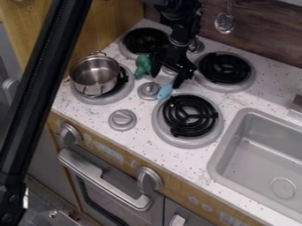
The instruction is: Moved the blue spatula to the left burner
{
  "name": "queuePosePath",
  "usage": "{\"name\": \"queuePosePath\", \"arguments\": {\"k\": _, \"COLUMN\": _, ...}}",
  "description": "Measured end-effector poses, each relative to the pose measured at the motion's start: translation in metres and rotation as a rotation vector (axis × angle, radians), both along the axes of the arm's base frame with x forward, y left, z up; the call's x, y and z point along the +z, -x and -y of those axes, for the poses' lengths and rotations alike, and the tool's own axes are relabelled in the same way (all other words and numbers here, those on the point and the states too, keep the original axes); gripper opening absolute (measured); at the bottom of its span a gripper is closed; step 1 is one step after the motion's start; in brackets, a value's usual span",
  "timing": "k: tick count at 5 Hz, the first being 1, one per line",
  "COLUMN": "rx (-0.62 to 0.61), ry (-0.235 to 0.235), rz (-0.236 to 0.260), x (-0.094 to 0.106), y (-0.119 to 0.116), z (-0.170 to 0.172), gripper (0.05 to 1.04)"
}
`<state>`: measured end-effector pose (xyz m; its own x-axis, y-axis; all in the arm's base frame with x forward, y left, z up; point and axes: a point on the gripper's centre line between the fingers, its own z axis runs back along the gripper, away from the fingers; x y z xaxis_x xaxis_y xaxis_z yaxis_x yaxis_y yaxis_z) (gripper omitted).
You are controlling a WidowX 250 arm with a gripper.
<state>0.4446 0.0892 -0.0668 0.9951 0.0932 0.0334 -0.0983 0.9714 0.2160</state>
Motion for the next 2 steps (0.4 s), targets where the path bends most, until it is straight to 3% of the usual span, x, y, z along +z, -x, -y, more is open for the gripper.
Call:
{"name": "queuePosePath", "arguments": {"k": 1, "rx": 0.002, "ry": 0.002, "rz": 0.000, "x": -0.0012, "y": -0.0008, "z": 0.0003, "gripper": 0.981}}
{"name": "queuePosePath", "arguments": {"k": 2, "rx": 0.041, "ry": 0.075, "rz": 0.007, "x": -0.0018, "y": -0.0050, "z": 0.0089, "gripper": 0.981}}
